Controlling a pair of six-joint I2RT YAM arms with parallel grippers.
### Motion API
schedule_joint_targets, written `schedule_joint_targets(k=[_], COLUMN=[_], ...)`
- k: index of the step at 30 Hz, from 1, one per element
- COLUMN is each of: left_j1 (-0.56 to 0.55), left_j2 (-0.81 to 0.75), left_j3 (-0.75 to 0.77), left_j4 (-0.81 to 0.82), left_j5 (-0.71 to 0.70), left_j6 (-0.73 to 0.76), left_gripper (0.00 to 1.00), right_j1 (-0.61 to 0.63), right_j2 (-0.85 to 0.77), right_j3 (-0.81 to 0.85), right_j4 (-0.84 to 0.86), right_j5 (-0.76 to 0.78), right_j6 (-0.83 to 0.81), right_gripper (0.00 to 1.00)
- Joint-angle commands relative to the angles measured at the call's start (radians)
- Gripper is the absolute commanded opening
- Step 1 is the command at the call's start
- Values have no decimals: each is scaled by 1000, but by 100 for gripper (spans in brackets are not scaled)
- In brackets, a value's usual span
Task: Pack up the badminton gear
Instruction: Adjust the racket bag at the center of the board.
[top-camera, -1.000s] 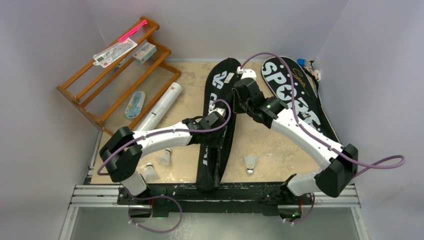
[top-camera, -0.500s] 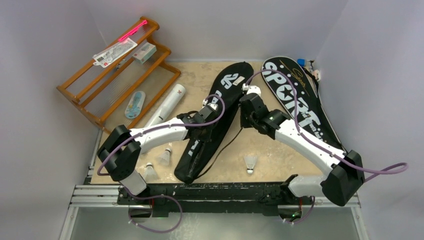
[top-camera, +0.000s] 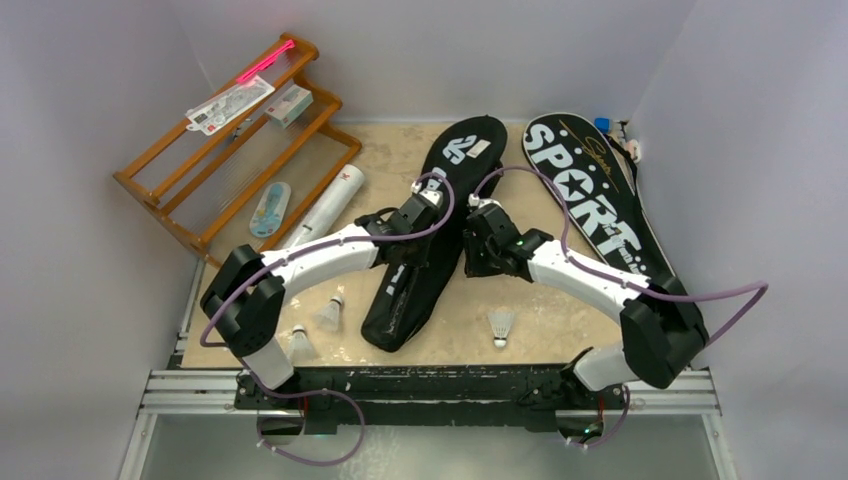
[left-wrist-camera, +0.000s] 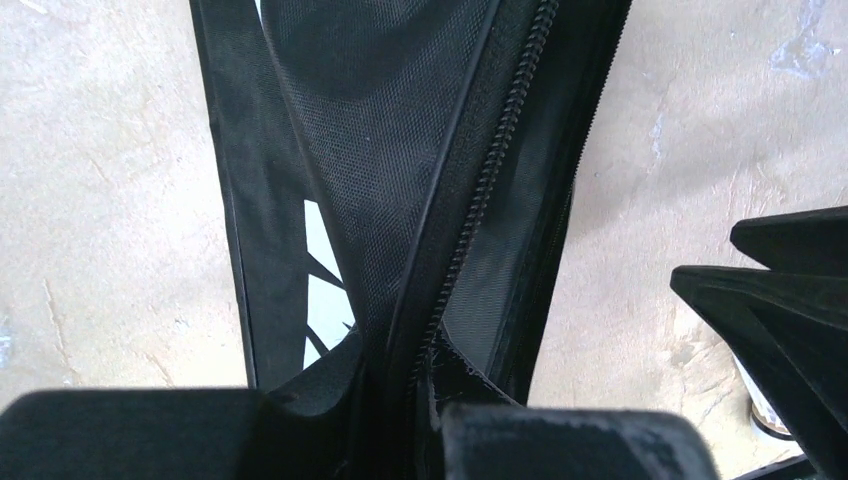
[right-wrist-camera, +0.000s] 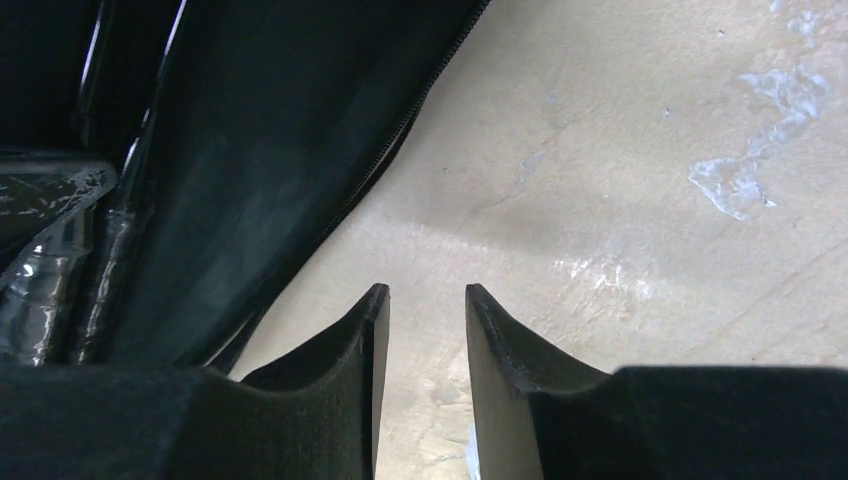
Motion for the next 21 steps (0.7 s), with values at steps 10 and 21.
schedule_joint_targets(k=[10,21], left_j1=[42,94], left_j2=[-72,-157], left_j3=[53,25], left_j4=[68,88], left_j5=[36,143], left_j6=[10,-12], left_gripper=[0,0], right_j1=[-96,-116], right_j2=[3,120], right_j3=[-26,-97], right_j4=[280,463], right_j5=[-275,-314], right_j6=[153,279], right_gripper=[52,55])
